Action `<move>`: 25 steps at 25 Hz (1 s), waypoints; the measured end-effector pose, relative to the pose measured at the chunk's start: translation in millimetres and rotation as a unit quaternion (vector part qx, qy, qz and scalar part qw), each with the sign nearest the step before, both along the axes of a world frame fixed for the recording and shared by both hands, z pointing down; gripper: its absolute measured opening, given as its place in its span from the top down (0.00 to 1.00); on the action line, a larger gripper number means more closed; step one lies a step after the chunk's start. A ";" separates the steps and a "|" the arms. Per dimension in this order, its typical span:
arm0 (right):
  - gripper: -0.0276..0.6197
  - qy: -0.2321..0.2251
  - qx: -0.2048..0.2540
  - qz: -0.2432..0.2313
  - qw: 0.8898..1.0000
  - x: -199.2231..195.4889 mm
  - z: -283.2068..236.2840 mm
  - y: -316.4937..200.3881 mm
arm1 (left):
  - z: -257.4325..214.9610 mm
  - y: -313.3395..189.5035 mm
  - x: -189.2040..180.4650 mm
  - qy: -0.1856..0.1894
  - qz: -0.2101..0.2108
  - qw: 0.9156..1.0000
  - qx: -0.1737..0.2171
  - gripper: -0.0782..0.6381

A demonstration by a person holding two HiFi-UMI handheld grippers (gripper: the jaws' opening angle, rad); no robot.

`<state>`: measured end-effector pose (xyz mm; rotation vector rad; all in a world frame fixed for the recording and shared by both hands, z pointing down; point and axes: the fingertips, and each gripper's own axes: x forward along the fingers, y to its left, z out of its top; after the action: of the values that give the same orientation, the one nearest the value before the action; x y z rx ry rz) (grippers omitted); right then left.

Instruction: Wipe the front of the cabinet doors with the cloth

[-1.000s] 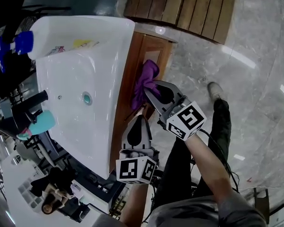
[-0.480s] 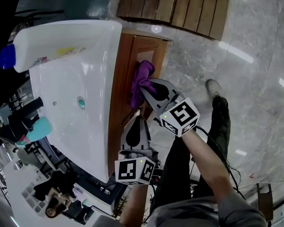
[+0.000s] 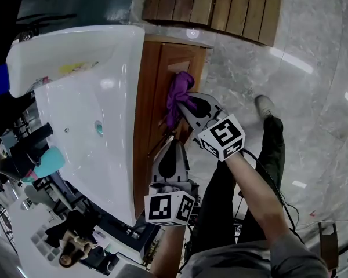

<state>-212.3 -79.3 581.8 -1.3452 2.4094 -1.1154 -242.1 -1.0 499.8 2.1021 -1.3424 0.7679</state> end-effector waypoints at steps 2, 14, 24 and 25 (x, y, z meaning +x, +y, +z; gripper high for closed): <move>0.88 0.004 -0.005 0.000 1.000 0.0 7.2 0.1 | 2.4 -1.0 -0.3 0.001 0.001 1.000 -0.001 0.88; 0.88 0.033 -0.052 -0.001 0.998 -1.2 63.1 0.4 | 26.6 -8.2 -3.0 0.003 0.011 1.000 -0.010 0.88; 0.88 0.051 -0.114 -0.009 0.992 0.3 125.2 11.1 | 61.5 -8.1 3.2 -0.011 0.030 0.999 -0.035 0.88; 0.88 0.053 -0.120 -0.011 0.991 0.0 130.8 12.6 | 64.7 -7.7 3.3 -0.012 0.030 0.999 -0.039 0.88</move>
<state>-212.3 -66.7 712.6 -1.4855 2.4300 -1.4128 -238.8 -8.7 564.6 2.0874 -1.2460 0.8578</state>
